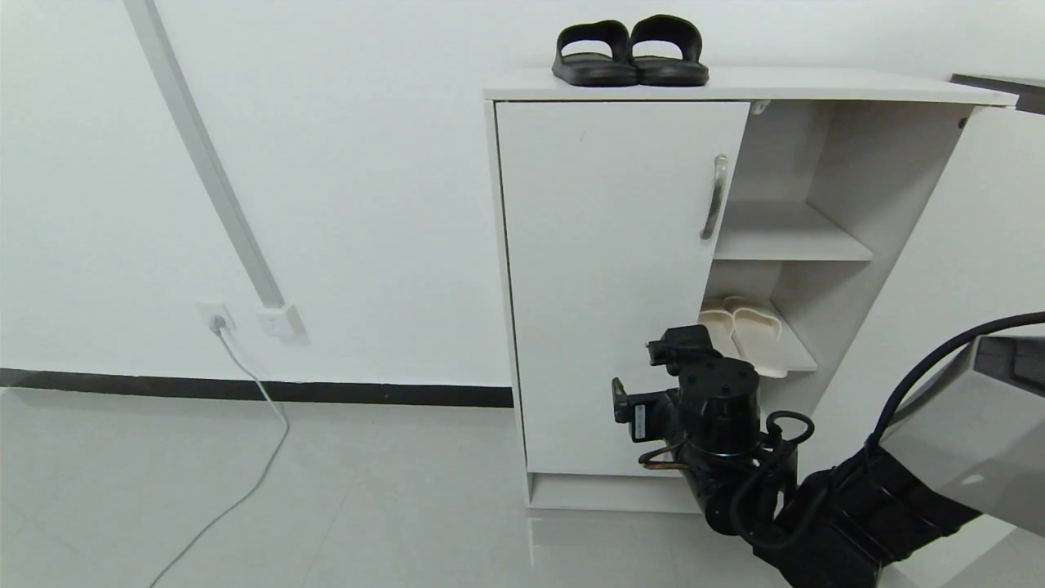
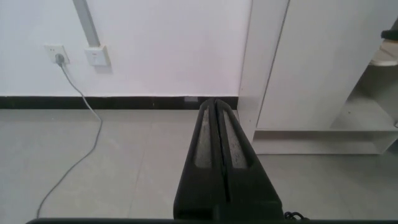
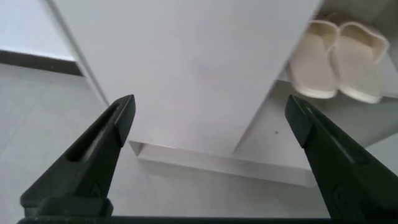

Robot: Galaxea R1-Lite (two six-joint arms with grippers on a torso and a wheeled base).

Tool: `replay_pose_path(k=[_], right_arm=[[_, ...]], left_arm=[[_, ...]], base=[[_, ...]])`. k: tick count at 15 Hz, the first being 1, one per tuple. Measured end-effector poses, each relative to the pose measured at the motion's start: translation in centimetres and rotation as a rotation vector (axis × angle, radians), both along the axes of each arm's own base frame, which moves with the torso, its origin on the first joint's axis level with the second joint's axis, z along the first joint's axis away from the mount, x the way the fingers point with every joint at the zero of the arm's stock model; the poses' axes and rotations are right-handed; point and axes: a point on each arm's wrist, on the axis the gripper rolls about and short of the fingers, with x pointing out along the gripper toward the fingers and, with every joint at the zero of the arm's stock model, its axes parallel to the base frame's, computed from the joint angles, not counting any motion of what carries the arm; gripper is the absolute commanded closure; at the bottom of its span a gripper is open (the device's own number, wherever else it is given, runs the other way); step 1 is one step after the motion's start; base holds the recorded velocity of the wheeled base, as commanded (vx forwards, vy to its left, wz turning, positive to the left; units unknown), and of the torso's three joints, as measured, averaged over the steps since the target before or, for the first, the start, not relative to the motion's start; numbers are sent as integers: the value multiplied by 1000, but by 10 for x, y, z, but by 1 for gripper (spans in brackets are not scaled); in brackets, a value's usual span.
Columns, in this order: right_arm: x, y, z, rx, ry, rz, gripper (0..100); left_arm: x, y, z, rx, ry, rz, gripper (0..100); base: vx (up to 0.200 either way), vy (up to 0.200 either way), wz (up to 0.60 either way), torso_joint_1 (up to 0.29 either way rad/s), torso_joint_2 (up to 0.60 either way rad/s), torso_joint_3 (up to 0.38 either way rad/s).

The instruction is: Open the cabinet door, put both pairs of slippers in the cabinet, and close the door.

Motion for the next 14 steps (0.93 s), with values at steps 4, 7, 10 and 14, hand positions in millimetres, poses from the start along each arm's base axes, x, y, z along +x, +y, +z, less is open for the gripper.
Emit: replay_pose_path(k=[4,7,10,14], right_arm=[[0,0,-1,-1,3,3,0],[2,-3,-3,-4,9,-6,0],[3,-5,-4,-6,12,-12,0],[3,-5,-4,-6,11,-14,0]], left_arm=[[0,0,0,0,-1,-1,100],[0,0,0,0,-1,-1,100],[0,0,0,0,-1,-2,100],[0,0,0,0,-4,-1,100]], base=[[0,0,0,0,0,0],[0,0,0,0,0,0],[0,0,0,0,0,0],[0,0,0,2,-126,-178]])
